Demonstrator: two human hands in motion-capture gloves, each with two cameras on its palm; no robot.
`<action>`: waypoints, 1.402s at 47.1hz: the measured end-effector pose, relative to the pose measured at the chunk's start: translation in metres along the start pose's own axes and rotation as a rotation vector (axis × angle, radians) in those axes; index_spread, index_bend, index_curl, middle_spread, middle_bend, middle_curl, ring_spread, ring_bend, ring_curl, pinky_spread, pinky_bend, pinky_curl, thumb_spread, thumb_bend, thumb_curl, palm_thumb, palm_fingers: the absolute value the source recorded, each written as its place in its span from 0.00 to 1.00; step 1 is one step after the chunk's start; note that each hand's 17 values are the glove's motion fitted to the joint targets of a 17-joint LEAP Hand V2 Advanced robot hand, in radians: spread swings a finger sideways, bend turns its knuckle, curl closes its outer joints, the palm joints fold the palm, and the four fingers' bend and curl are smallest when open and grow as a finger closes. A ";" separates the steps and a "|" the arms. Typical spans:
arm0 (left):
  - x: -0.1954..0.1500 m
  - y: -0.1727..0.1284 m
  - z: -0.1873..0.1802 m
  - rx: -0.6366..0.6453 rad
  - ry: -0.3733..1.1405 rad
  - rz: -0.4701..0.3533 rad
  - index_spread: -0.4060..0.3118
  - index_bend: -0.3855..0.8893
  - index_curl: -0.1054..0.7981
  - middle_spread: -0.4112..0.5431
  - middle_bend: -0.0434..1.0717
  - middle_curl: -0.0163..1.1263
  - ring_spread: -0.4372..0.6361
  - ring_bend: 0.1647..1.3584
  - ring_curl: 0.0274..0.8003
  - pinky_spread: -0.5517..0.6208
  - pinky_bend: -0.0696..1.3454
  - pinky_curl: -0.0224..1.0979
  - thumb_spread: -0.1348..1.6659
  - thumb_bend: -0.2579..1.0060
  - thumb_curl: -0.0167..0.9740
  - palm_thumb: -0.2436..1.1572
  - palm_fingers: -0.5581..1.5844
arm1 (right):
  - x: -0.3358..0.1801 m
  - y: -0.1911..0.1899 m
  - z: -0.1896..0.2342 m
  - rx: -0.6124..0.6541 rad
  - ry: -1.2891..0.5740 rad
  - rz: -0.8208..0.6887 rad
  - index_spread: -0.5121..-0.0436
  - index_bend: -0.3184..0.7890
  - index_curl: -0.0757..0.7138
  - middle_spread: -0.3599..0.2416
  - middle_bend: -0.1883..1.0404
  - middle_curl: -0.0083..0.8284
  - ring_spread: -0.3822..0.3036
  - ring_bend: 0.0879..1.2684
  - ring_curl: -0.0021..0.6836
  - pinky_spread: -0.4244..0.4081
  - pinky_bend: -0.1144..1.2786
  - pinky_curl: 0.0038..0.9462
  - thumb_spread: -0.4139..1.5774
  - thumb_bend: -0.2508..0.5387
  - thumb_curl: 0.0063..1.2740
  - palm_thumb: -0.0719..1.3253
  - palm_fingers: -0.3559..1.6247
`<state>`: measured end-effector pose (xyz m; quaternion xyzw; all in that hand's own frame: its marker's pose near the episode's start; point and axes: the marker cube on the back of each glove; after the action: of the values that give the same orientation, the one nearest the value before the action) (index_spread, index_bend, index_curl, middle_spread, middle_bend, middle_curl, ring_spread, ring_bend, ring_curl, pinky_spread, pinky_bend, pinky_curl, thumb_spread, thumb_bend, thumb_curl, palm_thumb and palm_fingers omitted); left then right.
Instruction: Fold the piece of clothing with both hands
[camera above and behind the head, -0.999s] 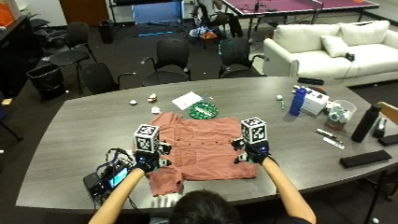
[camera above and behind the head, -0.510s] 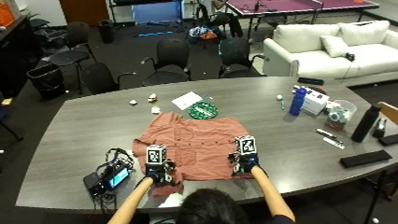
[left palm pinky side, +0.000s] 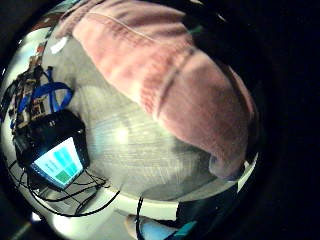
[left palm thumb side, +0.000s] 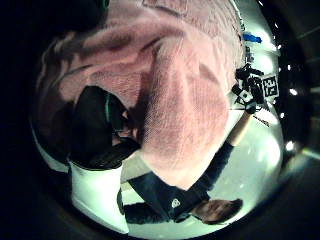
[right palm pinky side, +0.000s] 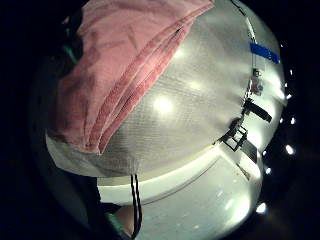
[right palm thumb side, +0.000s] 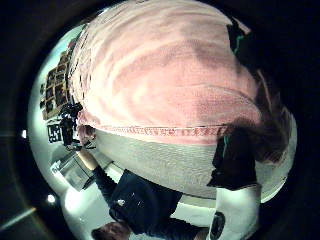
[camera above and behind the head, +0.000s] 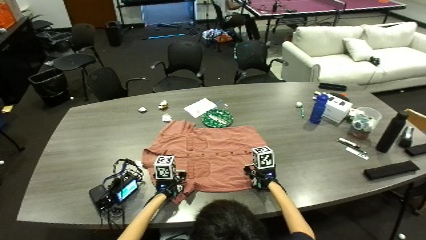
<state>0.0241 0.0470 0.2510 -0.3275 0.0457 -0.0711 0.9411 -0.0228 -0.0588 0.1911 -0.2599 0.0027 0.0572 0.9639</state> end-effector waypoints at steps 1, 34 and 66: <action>0.001 0.000 -0.001 0.012 -0.003 0.004 0.39 0.62 0.47 0.48 0.40 0.27 0.72 0.26 0.25 0.81 0.29 0.26 0.70 0.23 0.40 0.57 0.47 | 0.001 -0.001 -0.001 0.020 0.011 0.017 0.57 0.44 0.46 0.43 0.33 0.47 0.35 0.33 0.51 0.47 0.42 0.35 0.74 0.39 0.38 0.70 0.56; 0.034 0.084 -0.035 0.155 -0.036 0.515 0.21 0.51 0.59 0.18 0.37 0.39 0.20 0.17 0.39 0.36 0.16 0.29 0.69 0.20 0.49 0.74 0.76 | 0.036 0.089 -0.012 0.004 0.140 -0.140 0.58 0.48 0.66 0.25 0.40 0.62 0.19 0.37 0.67 0.12 0.47 0.43 0.42 0.28 0.55 0.80 0.82; 0.037 -0.042 -0.169 0.193 0.003 0.116 0.22 0.46 0.67 0.18 0.37 0.46 0.20 0.08 0.44 0.37 0.13 0.28 0.58 0.19 0.63 0.79 0.75 | 0.036 0.003 -0.162 0.285 0.006 0.115 0.60 0.49 0.78 0.25 0.42 0.67 0.20 0.38 0.73 0.13 0.46 0.46 0.35 0.28 0.61 0.80 0.82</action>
<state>0.0339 -0.0944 0.1434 -0.2321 0.0591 -0.0213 0.9707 0.0168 -0.1334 0.0483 -0.1201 0.0283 0.1104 0.9862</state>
